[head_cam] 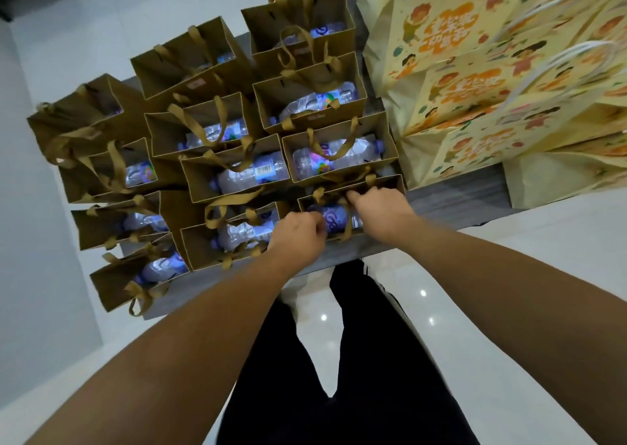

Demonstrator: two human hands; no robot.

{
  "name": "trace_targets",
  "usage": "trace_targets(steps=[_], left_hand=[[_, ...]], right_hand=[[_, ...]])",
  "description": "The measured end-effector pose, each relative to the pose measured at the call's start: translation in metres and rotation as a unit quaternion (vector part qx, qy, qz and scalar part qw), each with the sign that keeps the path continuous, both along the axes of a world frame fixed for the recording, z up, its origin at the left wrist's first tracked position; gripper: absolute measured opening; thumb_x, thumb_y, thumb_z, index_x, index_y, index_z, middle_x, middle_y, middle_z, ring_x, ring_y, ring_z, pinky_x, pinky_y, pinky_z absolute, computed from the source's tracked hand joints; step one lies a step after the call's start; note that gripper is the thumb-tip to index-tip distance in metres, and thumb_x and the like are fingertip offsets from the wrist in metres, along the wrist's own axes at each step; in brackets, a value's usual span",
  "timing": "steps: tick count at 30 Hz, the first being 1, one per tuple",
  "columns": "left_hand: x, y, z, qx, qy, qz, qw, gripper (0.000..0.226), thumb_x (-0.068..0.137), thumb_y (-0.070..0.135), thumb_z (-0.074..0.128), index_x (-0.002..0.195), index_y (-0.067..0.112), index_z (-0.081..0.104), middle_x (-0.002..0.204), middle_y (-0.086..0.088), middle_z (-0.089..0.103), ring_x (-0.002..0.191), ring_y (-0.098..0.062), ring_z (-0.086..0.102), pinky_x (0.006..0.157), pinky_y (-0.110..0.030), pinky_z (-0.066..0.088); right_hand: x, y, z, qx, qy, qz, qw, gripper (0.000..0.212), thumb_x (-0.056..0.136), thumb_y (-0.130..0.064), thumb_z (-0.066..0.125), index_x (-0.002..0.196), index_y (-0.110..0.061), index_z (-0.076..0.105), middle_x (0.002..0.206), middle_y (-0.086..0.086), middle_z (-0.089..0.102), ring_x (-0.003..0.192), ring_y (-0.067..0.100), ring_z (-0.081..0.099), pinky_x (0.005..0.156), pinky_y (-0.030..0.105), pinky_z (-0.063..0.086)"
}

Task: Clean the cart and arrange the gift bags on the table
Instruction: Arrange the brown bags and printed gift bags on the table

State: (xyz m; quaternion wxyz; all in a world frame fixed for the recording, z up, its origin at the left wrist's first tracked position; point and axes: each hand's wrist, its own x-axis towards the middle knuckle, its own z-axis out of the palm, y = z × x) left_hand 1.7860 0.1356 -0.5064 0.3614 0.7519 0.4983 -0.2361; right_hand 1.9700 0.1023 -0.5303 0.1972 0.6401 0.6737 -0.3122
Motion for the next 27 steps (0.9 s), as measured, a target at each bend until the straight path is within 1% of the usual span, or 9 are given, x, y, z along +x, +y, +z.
trace_targets(steps=[3,7,12,17,19,21,23,25,27], left_hand=[[-0.011,-0.005,0.003,0.005,-0.019,0.016,1.0,0.022,0.1,0.026,0.054,0.115,0.021,0.069,0.111,-0.006,0.071,0.101,-0.028,0.063,0.082,-0.038,0.053],[-0.017,-0.008,0.009,0.01,-0.032,0.023,0.999,0.024,0.101,0.025,0.054,0.119,0.02,0.068,0.115,-0.008,0.07,0.104,-0.028,0.062,0.089,-0.042,0.054],[-0.009,-0.013,0.012,0.018,-0.05,0.009,0.999,0.02,0.1,0.025,0.053,0.109,0.019,0.07,0.107,-0.007,0.066,0.097,-0.025,0.06,0.075,-0.034,0.046],[-0.006,-0.015,0.038,0.036,-0.057,-0.009,0.998,0.017,0.095,0.02,0.056,0.099,0.014,0.071,0.104,-0.01,0.067,0.098,-0.03,0.061,0.08,-0.037,0.052],[-0.009,-0.013,0.056,0.055,-0.065,-0.016,0.996,0.018,0.094,0.02,0.055,0.101,0.015,0.072,0.106,-0.01,0.067,0.101,-0.03,0.061,0.082,-0.037,0.051],[-0.013,-0.008,0.077,0.073,-0.074,-0.025,0.994,0.02,0.094,0.022,0.057,0.105,0.016,0.072,0.108,-0.009,0.067,0.103,-0.029,0.061,0.086,-0.037,0.051],[-0.018,-0.002,0.1,0.086,-0.085,-0.032,0.992,0.02,0.094,0.024,0.057,0.107,0.017,0.072,0.108,-0.008,0.067,0.104,-0.028,0.06,0.086,-0.036,0.051],[-0.021,0.004,0.125,0.092,-0.089,-0.05,0.99,0.019,0.095,0.025,0.058,0.107,0.017,0.071,0.105,-0.008,0.068,0.102,-0.028,0.062,0.083,-0.037,0.053],[-0.023,0.009,0.147,0.101,-0.089,-0.071,0.988,0.021,0.094,0.026,0.062,0.11,0.017,0.069,0.108,-0.008,0.067,0.103,-0.028,0.062,0.084,-0.039,0.055]], right_hand=[[-0.004,0.001,-0.013,-0.051,-0.013,-0.033,0.998,0.027,0.095,-0.019,0.058,0.121,-0.013,0.062,0.117,0.013,0.066,0.107,0.035,0.065,0.083,0.042,0.052],[-0.003,-0.004,-0.018,-0.019,-0.011,-0.073,0.997,0.021,0.095,-0.022,0.064,0.111,-0.009,0.067,0.109,0.015,0.067,0.1,0.035,0.066,0.079,0.041,0.051],[-0.002,-0.014,-0.008,-0.034,0.065,-0.173,0.982,0.029,0.092,-0.027,0.067,0.118,-0.014,0.067,0.118,0.013,0.065,0.107,0.034,0.063,0.093,0.043,0.054],[-0.012,-0.038,0.022,0.08,0.085,-0.191,0.975,0.025,0.084,-0.031,0.069,0.103,-0.014,0.07,0.121,0.008,0.049,0.112,0.029,0.049,0.096,0.039,0.048],[-0.018,-0.039,0.046,0.117,0.131,-0.205,0.963,0.011,0.08,-0.021,0.072,0.089,-0.015,0.071,0.118,0.003,0.053,0.111,0.026,0.049,0.094,0.035,0.047],[-0.023,-0.035,0.071,0.127,0.157,-0.202,0.958,0.011,0.07,-0.01,0.072,0.079,-0.016,0.071,0.116,0.001,0.061,0.111,0.026,0.051,0.095,0.034,0.046],[-0.025,-0.03,0.097,0.102,0.136,-0.207,0.964,0.011,0.072,-0.01,0.068,0.075,-0.02,0.067,0.099,-0.002,0.066,0.1,0.024,0.056,0.085,0.032,0.048],[-0.024,-0.032,0.121,0.059,0.121,-0.236,0.962,0.012,0.086,-0.013,0.062,0.077,-0.021,0.061,0.078,-0.006,0.06,0.084,0.023,0.058,0.069,0.029,0.046],[-0.028,-0.035,0.148,0.051,0.112,-0.228,0.966,0.015,0.094,-0.017,0.058,0.08,-0.022,0.061,0.076,-0.005,0.058,0.08,0.022,0.059,0.066,0.029,0.046]])
